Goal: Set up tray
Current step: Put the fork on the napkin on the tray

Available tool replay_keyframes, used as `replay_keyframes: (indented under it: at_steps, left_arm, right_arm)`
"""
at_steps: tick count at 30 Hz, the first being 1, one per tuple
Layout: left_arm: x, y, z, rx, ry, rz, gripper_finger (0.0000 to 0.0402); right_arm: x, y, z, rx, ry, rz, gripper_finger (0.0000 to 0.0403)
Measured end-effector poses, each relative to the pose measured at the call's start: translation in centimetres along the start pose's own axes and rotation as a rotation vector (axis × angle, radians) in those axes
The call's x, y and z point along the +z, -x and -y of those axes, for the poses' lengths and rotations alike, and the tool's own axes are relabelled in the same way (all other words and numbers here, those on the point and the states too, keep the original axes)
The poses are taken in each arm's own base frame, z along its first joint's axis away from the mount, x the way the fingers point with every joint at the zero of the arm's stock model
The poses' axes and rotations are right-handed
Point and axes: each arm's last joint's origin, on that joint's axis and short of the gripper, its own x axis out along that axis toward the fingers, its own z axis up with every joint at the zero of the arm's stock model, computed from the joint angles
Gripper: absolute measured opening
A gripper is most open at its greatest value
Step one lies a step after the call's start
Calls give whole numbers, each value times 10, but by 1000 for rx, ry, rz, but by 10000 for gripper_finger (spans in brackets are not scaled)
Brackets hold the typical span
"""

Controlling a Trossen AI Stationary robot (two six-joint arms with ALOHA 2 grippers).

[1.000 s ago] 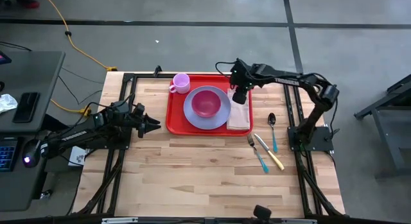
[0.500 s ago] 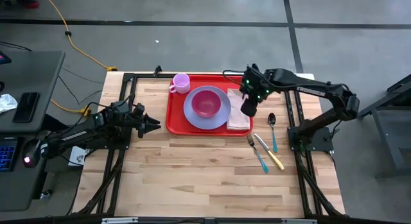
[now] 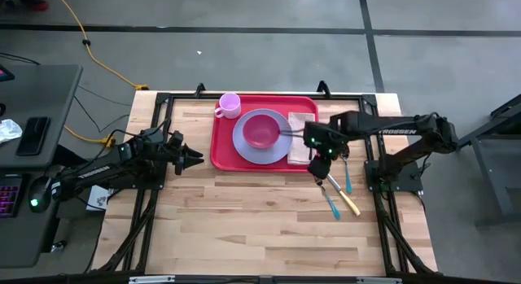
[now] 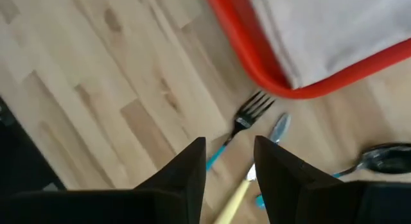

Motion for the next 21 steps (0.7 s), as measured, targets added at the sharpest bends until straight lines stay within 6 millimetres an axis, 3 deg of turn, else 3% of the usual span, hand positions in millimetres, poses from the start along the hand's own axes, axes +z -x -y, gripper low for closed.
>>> replay_keyframes:
  at_steps: [11, 21]
  left_arm:
    - [0, 0, 0, 0, 0, 0, 211]
    - [0, 0, 0, -14, 3, -8, 211]
  right_arm:
    - [-22, -6, -32, 5, -49, -38, 110]
    - [-34, -9, -42, -35, -135, -45, 110]
